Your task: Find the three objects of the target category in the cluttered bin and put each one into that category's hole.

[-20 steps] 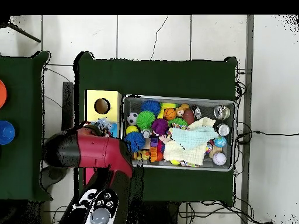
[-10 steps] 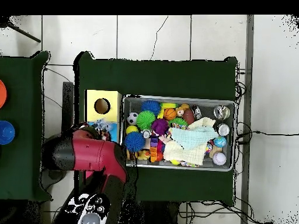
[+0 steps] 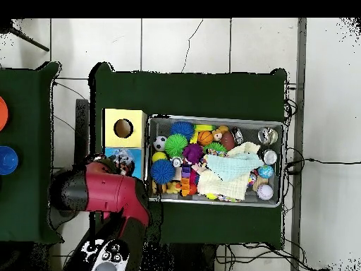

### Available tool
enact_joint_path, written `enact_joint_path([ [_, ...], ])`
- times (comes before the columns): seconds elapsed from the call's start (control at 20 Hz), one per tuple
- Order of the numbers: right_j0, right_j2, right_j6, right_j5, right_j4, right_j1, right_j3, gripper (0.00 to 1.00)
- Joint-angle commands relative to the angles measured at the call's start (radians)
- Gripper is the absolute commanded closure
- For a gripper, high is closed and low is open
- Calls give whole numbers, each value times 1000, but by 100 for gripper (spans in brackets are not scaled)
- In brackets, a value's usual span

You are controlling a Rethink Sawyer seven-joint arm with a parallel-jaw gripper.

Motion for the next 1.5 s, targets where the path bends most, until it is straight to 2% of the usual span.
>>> enact_joint_path([
  [0.05,-7,23,290,-38,48,56,121,100],
  [0.5,-12,47,274,-98,63,48,176,100],
  [0.9,-7,33,261,-102,85,53,177,100],
  [0.95,-10,38,258,-107,90,50,181,0],
  [1.2,-27,56,245,-119,92,40,194,0],
  [1.35,-1,26,281,-126,104,51,191,0],
  [1.5,0,27,277,-126,105,62,181,0],
])
